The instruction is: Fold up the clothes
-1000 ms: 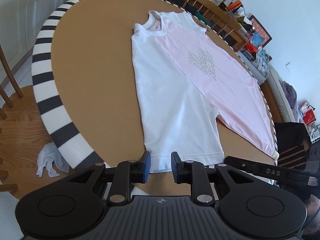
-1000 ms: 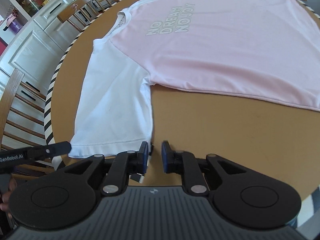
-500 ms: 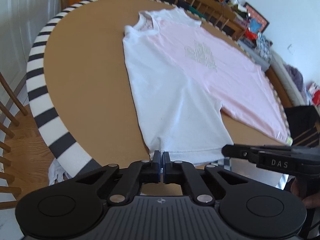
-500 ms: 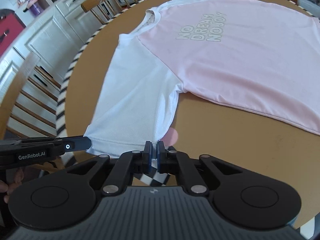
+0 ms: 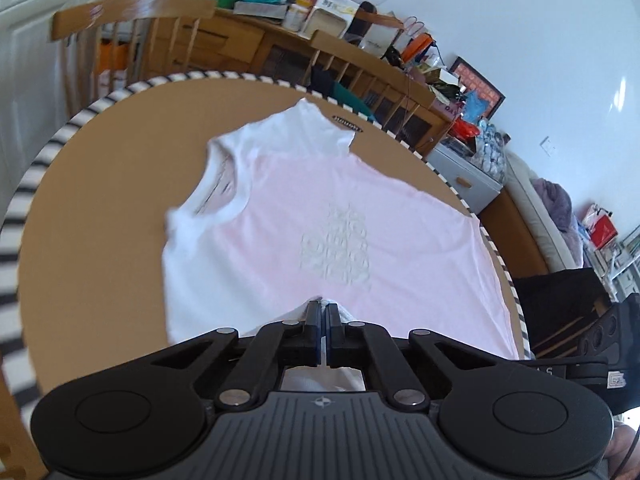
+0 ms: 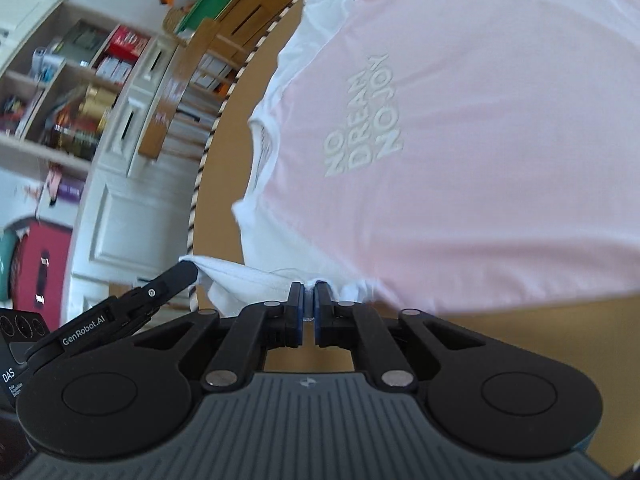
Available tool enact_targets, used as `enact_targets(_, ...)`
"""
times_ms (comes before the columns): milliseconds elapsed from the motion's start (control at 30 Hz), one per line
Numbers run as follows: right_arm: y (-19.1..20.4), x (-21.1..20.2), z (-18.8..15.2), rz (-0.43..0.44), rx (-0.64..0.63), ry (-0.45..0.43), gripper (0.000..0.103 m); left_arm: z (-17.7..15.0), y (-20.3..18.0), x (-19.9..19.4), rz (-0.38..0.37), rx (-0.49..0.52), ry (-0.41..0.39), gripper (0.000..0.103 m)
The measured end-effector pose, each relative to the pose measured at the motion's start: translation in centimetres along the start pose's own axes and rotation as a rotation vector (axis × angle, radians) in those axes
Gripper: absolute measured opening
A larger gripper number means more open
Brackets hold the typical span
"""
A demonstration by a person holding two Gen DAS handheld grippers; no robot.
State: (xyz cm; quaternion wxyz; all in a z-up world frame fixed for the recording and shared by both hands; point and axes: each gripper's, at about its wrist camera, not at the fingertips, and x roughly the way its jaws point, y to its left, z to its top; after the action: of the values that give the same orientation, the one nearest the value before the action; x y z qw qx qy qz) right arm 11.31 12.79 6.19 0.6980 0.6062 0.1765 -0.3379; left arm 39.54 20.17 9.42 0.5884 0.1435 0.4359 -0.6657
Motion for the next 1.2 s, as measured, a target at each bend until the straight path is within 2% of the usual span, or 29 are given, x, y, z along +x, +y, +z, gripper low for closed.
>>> enact_targets(167,-2.6,3.5,5.7,-0.018,0.102,0.008,0.006,5.3,-1.7,8.0,0.063,0.029,0.069,0.002)
enact_targets(233,-3.7,4.9,7.4,-0.043,0.126,0.007,0.009,6.7,-1.9,11.2,0.088,0.034,0.091,0.002)
enact_targets(267,-4.2,5.6,8.2,-0.063,0.14,0.005,0.017,7.2,-1.8,12.5,0.101,0.037,0.091,0.003)
enact_targets(300,-4.9,5.9,8.8,-0.099,0.159,-0.002,0.035,7.7,-1.7,13.9,0.114,0.04,0.091,0.004)
enact_targets(333,-5.4,5.8,9.2,-0.115,0.168,-0.028,0.041,8.2,-1.7,15.2,0.127,0.043,0.091,0.006)
enact_targets(400,-6.2,5.0,9.9,-0.116,0.167,-0.085,0.043,9.3,-1.1,15.3,0.156,0.013,0.037,0.019)
enact_targets(433,-6.2,4.3,9.9,-0.1,0.125,-0.12,0.043,9.4,-0.7,14.4,0.145,0.005,0.0,0.03)
enact_targets(467,-6.2,3.5,9.9,-0.084,0.083,-0.155,0.043,9.5,-0.4,13.4,0.129,0.001,-0.036,0.034)
enact_targets(500,-5.6,2.7,9.4,-0.076,-0.013,-0.19,0.041,9.5,0.0,12.4,0.113,-0.002,-0.072,0.035)
enact_targets(533,-4.9,2.3,8.8,-0.075,-0.122,-0.201,0.039,9.1,0.2,11.7,0.103,0.03,-0.075,0.036)
enact_targets(600,-2.9,2.8,7.2,-0.079,-0.336,-0.158,0.026,7.4,-0.1,11.5,0.093,0.155,-0.006,0.033)
enact_targets(667,-1.3,4.6,6.1,-0.037,-0.46,-0.104,0.015,5.0,-1.0,12.3,0.083,0.322,0.08,0.032)
enact_targets(733,0.3,6.4,5.5,-0.104,-0.567,-0.112,0.015,2.3,-2.2,13.8,0.141,0.512,0.126,0.029)
enact_targets(767,1.1,7.3,5.2,-0.139,-0.62,-0.117,0.015,1.9,-2.3,14.4,0.151,0.541,0.127,0.028)
enact_targets(833,1.9,7.9,5.1,-0.2,-0.718,-0.15,0.025,1.6,-2.2,15.4,0.149,0.566,0.121,0.028)
enact_targets(867,2.1,8.1,5.2,-0.223,-0.755,-0.159,0.037,1.4,-2.2,15.9,0.148,0.578,0.119,0.028)
enact_targets(900,2.2,8.4,5.5,-0.216,-0.787,-0.156,0.039,1.2,-2.2,16.5,0.147,0.591,0.116,0.028)
enact_targets(967,2.9,9.4,5.9,-0.198,-0.819,-0.119,0.036,1.5,-1.8,17.3,0.117,0.565,0.107,0.028)
enact_targets(1000,3.0,9.8,5.7,-0.228,-0.848,-0.098,0.029,1.7,-1.6,17.7,0.101,0.548,0.102,0.028)
enact_targets(1067,3.3,10.4,5.3,-0.291,-0.908,-0.054,0.025,2.2,-1.3,18.5,0.089,0.515,0.086,0.029)
enact_targets(1133,2.4,10.9,5.7,-0.388,-0.887,-0.059,0.023,2.6,-1.3,19.1,0.086,0.504,0.055,0.029)
enact_targets(1200,1.2,10.6,6.5,-0.463,-0.821,-0.101,0.029,3.6,-1.2,19.5,0.107,0.482,0.032,0.032)
